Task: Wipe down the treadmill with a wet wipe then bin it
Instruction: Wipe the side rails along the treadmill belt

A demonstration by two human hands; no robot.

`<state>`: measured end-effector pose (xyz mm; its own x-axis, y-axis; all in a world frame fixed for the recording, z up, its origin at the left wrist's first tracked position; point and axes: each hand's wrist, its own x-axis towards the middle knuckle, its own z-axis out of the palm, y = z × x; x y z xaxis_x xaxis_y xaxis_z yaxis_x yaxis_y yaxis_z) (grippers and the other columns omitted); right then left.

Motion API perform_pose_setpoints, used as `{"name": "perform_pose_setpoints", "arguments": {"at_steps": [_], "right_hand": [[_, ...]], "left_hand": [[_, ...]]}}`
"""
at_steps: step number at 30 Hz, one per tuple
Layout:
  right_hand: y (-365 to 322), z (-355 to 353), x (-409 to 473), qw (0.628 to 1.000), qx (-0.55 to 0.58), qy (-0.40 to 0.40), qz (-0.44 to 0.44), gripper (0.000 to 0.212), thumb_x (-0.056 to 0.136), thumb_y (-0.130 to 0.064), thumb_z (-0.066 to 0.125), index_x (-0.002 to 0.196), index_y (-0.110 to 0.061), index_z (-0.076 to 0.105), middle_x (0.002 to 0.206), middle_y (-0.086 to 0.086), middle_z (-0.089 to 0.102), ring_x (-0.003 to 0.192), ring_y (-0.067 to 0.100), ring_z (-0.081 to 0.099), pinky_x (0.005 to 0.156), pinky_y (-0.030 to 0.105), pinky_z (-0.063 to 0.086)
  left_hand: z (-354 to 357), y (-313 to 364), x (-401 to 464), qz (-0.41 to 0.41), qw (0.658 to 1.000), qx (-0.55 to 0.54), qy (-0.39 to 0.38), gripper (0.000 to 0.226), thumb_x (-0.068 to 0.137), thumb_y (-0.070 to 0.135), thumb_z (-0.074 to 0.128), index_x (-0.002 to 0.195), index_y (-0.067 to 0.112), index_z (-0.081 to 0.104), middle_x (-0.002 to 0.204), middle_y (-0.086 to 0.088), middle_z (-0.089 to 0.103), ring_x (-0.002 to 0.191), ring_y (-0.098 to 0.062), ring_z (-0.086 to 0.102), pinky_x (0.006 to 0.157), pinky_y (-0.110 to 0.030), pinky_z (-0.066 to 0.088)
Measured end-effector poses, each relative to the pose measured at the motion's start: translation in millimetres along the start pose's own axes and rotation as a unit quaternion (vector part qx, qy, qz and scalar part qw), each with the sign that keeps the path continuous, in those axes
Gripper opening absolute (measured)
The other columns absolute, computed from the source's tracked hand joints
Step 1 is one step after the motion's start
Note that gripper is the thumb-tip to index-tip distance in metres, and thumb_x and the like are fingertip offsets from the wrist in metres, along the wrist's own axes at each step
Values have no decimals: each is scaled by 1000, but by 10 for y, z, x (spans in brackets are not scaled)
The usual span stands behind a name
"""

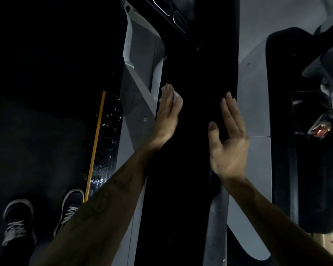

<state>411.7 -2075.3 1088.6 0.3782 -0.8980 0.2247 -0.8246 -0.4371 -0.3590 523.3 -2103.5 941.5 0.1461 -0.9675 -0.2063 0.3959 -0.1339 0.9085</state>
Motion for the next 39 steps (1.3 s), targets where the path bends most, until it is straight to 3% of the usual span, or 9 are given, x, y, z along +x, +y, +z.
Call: {"name": "perform_pose_setpoints", "arguments": {"at_steps": [4, 7, 11, 14, 19, 22, 26, 32, 39], "right_hand": [[-2, 13, -3, 1000, 5, 4, -7, 55, 102, -26, 49, 152, -2, 45, 163, 8, 38, 153, 25, 31, 119, 53, 36], [4, 13, -10, 1000, -4, 6, -11, 55, 103, -28, 49, 151, -1, 45, 162, 9, 38, 152, 26, 32, 118, 52, 38], [4, 15, -2, 1000, -20, 5, -3, 53, 103, -23, 51, 151, -1, 45, 162, 9, 38, 153, 24, 32, 119, 51, 37], [6, 18, -2, 1000, -20, 7, -5, 53, 103, -24, 50, 150, 0, 46, 162, 10, 38, 152, 24, 32, 119, 50, 38], [4, 15, -2, 1000, -16, 6, -9, 54, 104, -26, 49, 151, -1, 45, 162, 9, 38, 153, 25, 32, 119, 51, 37], [-7, 15, 2, 1000, -10, 4, 2, 52, 104, -24, 48, 151, -2, 45, 163, 7, 38, 153, 22, 30, 120, 49, 36], [18, 10, -5, 1000, 1, 11, -4, 46, 107, -15, 41, 150, 1, 46, 161, 11, 40, 153, 23, 32, 120, 49, 35], [22, 16, -7, 1000, 15, 11, -3, 44, 106, -6, 41, 149, 1, 47, 160, 12, 41, 152, 22, 33, 121, 49, 34], [22, 15, -15, 1000, 28, 8, 5, 44, 106, -4, 42, 150, 1, 46, 161, 10, 40, 154, 21, 30, 123, 47, 32]], "left_hand": [[66, -161, -227, -18, 999, -24, 14, 70, 107, 51, 28, 165, 20, 2, 172, 9, -5, 156, -2, -6, 130, -41, 1], [230, -136, -529, 89, 995, 23, 22, 66, 108, 47, 29, 163, 16, 8, 172, 3, 0, 159, -11, -5, 130, -38, 0], [360, 119, -425, 213, 972, 99, -9, 56, 111, 22, 33, 161, 1, 18, 171, -14, 8, 160, -31, 2, 129, -53, 4], [315, 268, -167, 193, 974, 116, -7, 57, 112, 25, 31, 163, 5, 15, 172, -9, 5, 160, -20, -2, 130, -40, -1], [187, 239, -56, 57, 997, 55, 12, 60, 113, 38, 30, 165, 20, 5, 173, 6, -5, 151, 7, -12, 122, -19, -7], [268, 139, -309, 40, 998, 22, 34, 59, 112, 39, 27, 165, 20, 7, 173, 6, -3, 154, 3, -10, 126, -27, -3], [387, 26, -572, 185, 977, 100, 27, 55, 112, 22, 32, 161, 0, 20, 171, -15, 11, 160, -26, 2, 130, -46, 5], [384, 471, -128, 300, 936, 181, -28, 54, 111, 23, 29, 159, -1, 23, 170, -18, 14, 159, -29, 6, 129, -53, 10], [228, 349, 40, 101, 990, 95, 6, 61, 111, 38, 23, 164, 13, 7, 173, -2, -2, 155, -1, -10, 121, -16, -10]]}}
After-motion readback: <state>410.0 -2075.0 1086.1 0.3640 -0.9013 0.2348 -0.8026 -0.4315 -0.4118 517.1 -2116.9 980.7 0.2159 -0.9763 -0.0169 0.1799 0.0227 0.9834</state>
